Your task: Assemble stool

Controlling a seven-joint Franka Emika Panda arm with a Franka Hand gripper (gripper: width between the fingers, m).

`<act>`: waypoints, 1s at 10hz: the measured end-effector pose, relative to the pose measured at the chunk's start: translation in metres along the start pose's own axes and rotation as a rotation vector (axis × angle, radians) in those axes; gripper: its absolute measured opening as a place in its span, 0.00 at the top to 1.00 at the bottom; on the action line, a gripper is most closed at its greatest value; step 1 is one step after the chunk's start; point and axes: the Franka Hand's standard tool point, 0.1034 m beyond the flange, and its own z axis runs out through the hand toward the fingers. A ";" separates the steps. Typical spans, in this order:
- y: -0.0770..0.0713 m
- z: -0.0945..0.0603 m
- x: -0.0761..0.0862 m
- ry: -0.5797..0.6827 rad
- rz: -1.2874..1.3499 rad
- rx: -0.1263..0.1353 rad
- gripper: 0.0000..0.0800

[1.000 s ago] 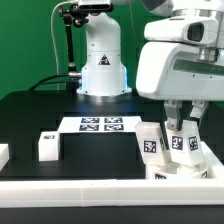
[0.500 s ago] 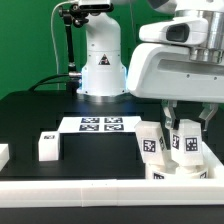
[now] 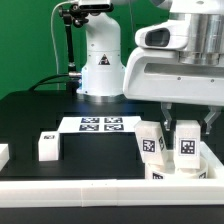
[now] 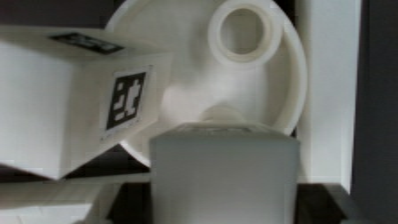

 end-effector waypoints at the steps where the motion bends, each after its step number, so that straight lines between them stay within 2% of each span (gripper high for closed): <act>1: 0.000 0.000 0.000 0.000 0.057 0.000 0.57; 6: -0.003 0.000 -0.001 -0.005 0.341 0.008 0.57; 8: -0.002 0.001 0.002 -0.018 0.575 0.087 0.57; 10: -0.002 0.002 0.004 -0.035 0.715 0.128 0.57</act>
Offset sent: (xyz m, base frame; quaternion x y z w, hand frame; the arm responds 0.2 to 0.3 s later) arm 0.0000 0.0000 0.0000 0.0000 0.0000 0.1938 0.9810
